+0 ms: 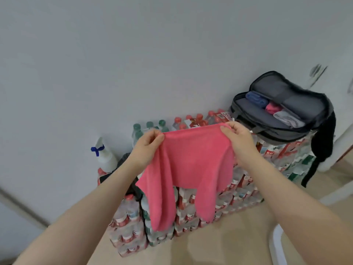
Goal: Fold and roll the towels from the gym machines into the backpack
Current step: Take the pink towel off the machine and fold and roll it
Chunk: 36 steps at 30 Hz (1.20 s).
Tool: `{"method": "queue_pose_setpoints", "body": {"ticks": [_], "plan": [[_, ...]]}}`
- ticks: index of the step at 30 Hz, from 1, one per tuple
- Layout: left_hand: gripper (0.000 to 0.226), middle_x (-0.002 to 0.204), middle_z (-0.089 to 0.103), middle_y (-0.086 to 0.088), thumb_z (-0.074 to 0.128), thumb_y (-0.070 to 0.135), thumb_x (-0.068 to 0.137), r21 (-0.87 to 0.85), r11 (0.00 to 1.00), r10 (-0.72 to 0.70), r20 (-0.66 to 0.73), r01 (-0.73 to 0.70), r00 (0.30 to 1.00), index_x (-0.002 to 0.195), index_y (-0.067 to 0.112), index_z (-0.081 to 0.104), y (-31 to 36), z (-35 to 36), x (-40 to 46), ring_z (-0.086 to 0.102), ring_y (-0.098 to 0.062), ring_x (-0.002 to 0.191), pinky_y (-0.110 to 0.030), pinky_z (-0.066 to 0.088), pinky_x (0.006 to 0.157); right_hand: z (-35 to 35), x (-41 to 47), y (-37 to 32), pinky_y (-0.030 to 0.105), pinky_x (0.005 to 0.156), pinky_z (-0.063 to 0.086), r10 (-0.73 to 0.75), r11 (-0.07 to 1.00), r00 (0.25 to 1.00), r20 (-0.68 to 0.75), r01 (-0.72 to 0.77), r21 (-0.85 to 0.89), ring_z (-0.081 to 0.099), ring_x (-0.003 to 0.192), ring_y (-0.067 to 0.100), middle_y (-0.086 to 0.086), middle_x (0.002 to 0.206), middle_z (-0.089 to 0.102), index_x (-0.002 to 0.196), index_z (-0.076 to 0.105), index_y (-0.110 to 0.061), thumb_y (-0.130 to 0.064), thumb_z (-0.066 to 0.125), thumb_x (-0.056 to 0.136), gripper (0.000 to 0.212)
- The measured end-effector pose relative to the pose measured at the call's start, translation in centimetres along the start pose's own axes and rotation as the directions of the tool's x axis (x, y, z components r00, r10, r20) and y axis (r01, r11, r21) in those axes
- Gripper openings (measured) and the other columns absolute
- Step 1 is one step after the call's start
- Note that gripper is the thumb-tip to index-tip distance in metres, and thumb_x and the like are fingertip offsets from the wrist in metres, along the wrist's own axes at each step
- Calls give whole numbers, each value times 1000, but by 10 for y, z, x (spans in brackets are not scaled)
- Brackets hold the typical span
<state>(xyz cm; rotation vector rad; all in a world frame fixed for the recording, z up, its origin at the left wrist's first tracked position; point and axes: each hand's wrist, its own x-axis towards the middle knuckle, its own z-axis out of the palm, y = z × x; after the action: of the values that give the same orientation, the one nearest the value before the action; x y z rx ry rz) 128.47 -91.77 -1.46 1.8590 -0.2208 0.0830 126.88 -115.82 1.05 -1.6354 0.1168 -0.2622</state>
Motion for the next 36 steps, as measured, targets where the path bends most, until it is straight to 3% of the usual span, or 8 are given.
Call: {"method": "queue_pose_setpoints", "body": {"ticks": [5, 14, 18, 23, 25, 29, 33, 36], "plan": [[18, 71, 52, 4, 50, 21, 93, 45, 998, -52, 41, 50, 998, 75, 21, 52, -9, -10, 49, 43, 6, 55, -10, 36, 57, 3, 63, -1, 15, 45, 41, 81, 987, 991, 102, -94, 131, 50, 45, 2, -10, 53, 58, 72, 57, -14, -2, 57, 86, 19], [7, 69, 54, 4, 58, 16, 88, 279, 958, 87, -64, -65, 994, 82, 18, 61, -4, -16, 148, 41, -1, 56, -13, 34, 57, 24, 210, -2, 23, 56, 37, -102, 959, 990, 97, 124, -256, 50, 57, 6, -8, 59, 58, 66, 58, -19, -9, 67, 80, 19], [14, 90, 66, -12, 58, 13, 86, 589, 799, -40, -147, 120, 988, 96, 6, 64, -46, -8, 188, 58, -22, 79, -27, 38, 72, 42, 271, 26, 32, 73, 41, -230, 655, 960, 157, 272, -705, 59, 90, 25, 12, 91, 65, 90, 65, -4, -18, 62, 84, 16], [15, 89, 64, -12, 60, 20, 83, 621, 679, -264, -292, 392, 919, 92, 8, 61, -101, -6, 185, 58, -30, 90, -36, 46, 76, 63, 300, 80, 41, 81, 43, -125, 317, 940, 316, 340, -885, 57, 102, 37, 18, 106, 63, 100, 60, -7, -19, 54, 87, 19], [16, 84, 62, -8, 61, 24, 83, 601, 653, -323, -330, 461, 887, 92, 10, 60, -109, -12, 177, 56, -26, 85, -37, 47, 76, 79, 297, 94, 39, 87, 38, -151, 235, 866, 476, 499, -834, 54, 106, 34, 14, 109, 63, 104, 62, -11, -13, 54, 84, 22], [21, 79, 56, 0, 64, 32, 83, 511, 601, -465, -403, 615, 789, 82, 14, 54, -116, -32, 157, 53, -20, 79, -35, 45, 73, 139, 270, 90, 37, 81, 44, -208, 391, 548, 810, 806, -445, 59, 93, 34, 13, 98, 64, 99, 68, -10, -5, 57, 81, 22], [27, 69, 50, 3, 66, 34, 82, 432, 615, -573, -330, 660, 750, 69, 16, 50, -117, -52, 130, 47, -15, 69, -23, 35, 59, 200, 223, 81, 30, 80, 44, -127, 526, 335, 934, 821, -224, 55, 104, 19, 1, 117, 57, 107, 65, -16, -18, 52, 89, 22], [21, 78, 58, 1, 64, 30, 84, 318, 635, -679, -205, 705, 704, 84, 10, 59, -118, -71, 112, 51, -13, 73, -21, 38, 66, 233, 200, 88, 32, 84, 45, 14, 551, 259, 966, 804, -224, 52, 110, 18, -1, 121, 55, 115, 60, -20, -36, 54, 88, 31]]}}
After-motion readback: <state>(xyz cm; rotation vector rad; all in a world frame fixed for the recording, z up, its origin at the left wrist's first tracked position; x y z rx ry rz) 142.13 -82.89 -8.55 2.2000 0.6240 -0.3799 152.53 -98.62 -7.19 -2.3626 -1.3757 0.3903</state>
